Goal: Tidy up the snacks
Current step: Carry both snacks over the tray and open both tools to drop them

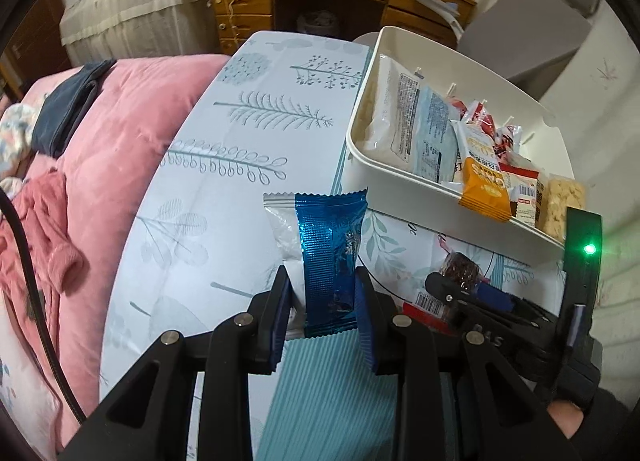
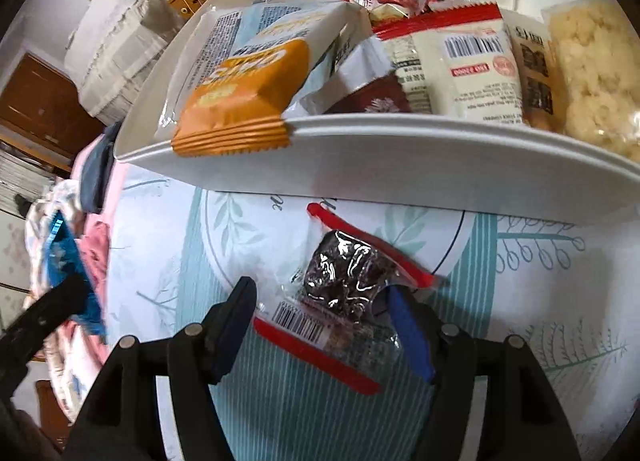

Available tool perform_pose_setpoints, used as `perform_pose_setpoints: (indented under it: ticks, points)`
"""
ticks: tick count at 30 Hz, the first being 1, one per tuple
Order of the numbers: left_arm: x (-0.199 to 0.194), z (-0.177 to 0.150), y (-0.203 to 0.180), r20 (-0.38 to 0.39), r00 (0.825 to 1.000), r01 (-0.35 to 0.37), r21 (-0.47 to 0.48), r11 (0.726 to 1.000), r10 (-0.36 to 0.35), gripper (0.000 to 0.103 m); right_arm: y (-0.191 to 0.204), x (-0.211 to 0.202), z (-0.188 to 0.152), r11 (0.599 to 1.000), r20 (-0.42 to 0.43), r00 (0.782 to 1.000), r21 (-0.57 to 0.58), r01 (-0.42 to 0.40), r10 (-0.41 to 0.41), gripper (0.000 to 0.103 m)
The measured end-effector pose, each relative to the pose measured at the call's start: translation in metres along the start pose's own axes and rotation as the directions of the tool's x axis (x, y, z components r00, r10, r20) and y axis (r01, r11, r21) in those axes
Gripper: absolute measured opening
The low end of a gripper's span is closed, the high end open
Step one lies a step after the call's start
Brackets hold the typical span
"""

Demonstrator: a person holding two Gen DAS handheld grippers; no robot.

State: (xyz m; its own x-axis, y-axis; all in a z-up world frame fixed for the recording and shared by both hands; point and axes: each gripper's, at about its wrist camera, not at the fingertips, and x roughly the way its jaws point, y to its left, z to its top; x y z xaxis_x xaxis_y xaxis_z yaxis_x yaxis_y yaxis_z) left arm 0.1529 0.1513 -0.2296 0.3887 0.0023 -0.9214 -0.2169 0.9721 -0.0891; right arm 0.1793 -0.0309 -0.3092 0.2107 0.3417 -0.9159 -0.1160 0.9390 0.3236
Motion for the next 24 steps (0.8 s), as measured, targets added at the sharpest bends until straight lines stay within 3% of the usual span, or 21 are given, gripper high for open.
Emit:
perform_pose_setpoints:
  ticks: [5,7,8,9,18,24]
  points:
    - [-0.004,0.007,0.007,0.014,1.000,0.017,0.056,0.998,-0.018,0.029,0.027,0.009,-0.004,0.985,0.012,0.988,-0.077,0.155,-0.155,0.067]
    - [-0.006,0.010,0.010,0.019,1.000,0.023,0.077,0.997,-0.024,0.029,0.036,0.012,-0.006,0.970,0.024,0.974,-0.095,0.225,-0.224,0.060]
    - [-0.007,0.012,0.012,0.023,0.999,0.025,0.089,0.996,-0.027,0.029,0.039,0.012,-0.007,0.963,0.033,0.968,-0.101,0.251,-0.249,0.049]
    - [-0.008,0.013,0.013,0.025,0.999,0.027,0.098,0.995,-0.030,0.029,0.041,0.012,-0.009,0.962,0.036,0.967,-0.100,0.253,-0.250,0.040]
    - [-0.012,0.025,0.012,0.037,0.998,0.047,0.146,0.988,-0.053,0.029,0.060,0.010,-0.020,0.988,0.012,0.994,-0.107,0.109,-0.108,0.007]
    - [-0.017,0.027,0.008,0.050,0.997,0.049,0.146,0.988,-0.057,0.029,0.079,-0.006,-0.023,0.986,0.066,0.995,-0.150,0.078,-0.069,0.005]
